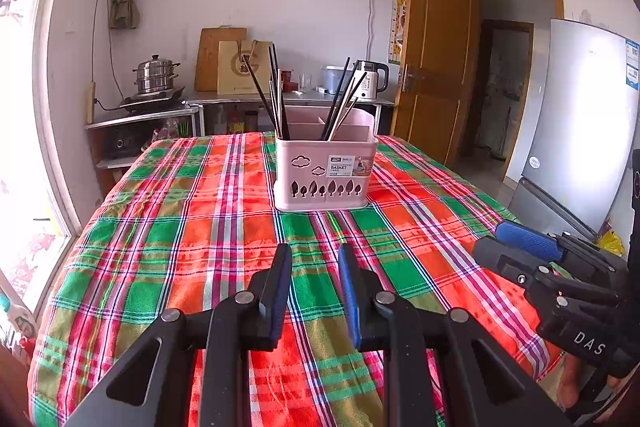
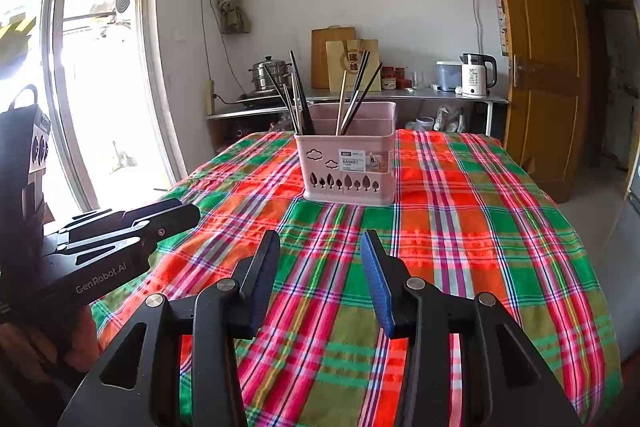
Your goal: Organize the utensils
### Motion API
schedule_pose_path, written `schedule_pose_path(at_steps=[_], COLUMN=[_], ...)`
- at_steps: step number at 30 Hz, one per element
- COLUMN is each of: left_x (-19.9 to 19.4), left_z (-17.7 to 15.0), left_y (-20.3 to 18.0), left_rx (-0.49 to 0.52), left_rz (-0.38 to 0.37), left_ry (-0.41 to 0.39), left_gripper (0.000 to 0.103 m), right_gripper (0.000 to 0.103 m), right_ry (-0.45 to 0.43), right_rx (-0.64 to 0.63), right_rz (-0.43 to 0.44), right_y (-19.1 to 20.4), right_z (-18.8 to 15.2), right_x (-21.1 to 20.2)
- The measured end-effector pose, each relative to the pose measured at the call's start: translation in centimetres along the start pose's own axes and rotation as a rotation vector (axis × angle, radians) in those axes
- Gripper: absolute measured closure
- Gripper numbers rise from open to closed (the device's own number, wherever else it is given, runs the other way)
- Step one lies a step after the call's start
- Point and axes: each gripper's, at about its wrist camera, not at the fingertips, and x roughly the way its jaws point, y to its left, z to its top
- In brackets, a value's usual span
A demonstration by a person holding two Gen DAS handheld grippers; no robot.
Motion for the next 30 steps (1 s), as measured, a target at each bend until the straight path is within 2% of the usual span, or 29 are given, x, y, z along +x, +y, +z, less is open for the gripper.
schedule_pose_path(at_steps=[30], left_x=[-0.11], left_z=[-0.7], left_y=[-0.43], left_rx=[0.003], left_rz=[0.023], left_ry=[-0.036], left_gripper=[0.08], right_gripper=[0.06], right_ry=[-0.015], right_rx=[-0.017], right_rz=[-0.038], right_y=[-0.03], right_z=[-0.04], right_x=[-0.27])
